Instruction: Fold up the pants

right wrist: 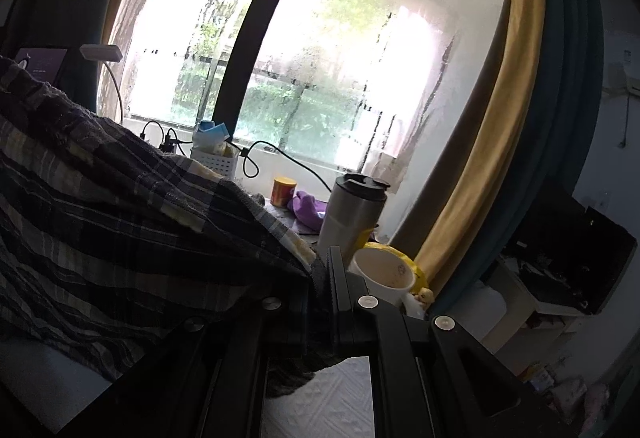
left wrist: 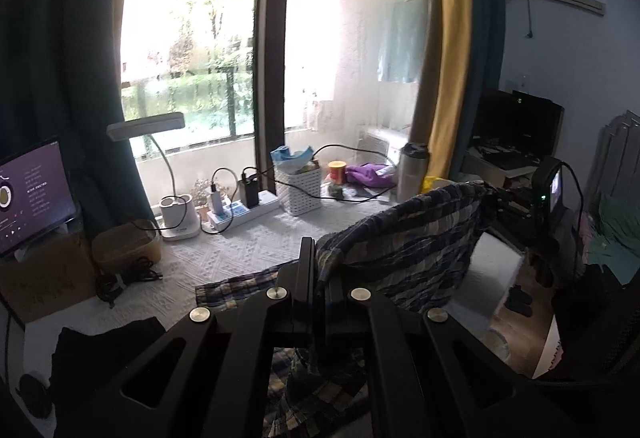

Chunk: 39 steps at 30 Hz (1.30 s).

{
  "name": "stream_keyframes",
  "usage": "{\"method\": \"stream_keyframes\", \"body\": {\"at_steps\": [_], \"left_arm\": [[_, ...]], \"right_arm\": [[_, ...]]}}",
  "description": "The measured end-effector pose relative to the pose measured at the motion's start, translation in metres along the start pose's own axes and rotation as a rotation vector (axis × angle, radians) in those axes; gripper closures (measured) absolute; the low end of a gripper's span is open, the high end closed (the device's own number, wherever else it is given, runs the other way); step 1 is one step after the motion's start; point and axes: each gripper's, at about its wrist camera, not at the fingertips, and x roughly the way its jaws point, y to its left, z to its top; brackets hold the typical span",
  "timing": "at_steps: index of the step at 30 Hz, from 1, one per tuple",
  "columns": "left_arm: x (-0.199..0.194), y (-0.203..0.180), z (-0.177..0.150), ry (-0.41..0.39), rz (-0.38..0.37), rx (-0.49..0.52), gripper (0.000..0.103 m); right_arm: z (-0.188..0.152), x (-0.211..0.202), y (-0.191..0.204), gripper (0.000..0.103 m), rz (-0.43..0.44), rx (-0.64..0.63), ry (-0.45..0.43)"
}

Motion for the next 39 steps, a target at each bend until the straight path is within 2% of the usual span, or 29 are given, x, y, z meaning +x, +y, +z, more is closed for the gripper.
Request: {"method": "stream_keyframes", "body": {"at_steps": [10, 23, 25, 32, 34, 36, 39], "left_arm": [[0.066, 0.052, 0.000, 0.085, 0.031, -0.062, 0.101], [0.162, 0.115, -0.032, 0.278, 0.084, -0.160, 0.100], [0.175, 0.125, -0.038, 0.304, 0.101, -0.181, 0.097], [0.219, 0.152, -0.057, 0.393, 0.138, -0.214, 0.096], [0.227, 0.159, -0.062, 0.420, 0.142, -0.238, 0.091], [0.233, 0.166, -0.066, 0.432, 0.169, -0.253, 0.083], [0.234, 0.181, -0.071, 0.451, 0.263, -0.274, 0.083]], "right_arm": [[0.011, 0.062, 0.020, 0.095, 0.051, -0.022, 0.077], [-0.001, 0.140, 0.057, 0.095, 0.105, -0.059, 0.250], [-0.002, 0.149, 0.065, 0.095, 0.103, -0.083, 0.269], [-0.004, 0.176, 0.084, 0.095, 0.103, -0.136, 0.324], [-0.006, 0.182, 0.089, 0.095, 0.095, -0.159, 0.339], [-0.008, 0.187, 0.093, 0.095, 0.087, -0.177, 0.352], [-0.010, 0.193, 0.095, 0.095, 0.075, -0.180, 0.373]]}}
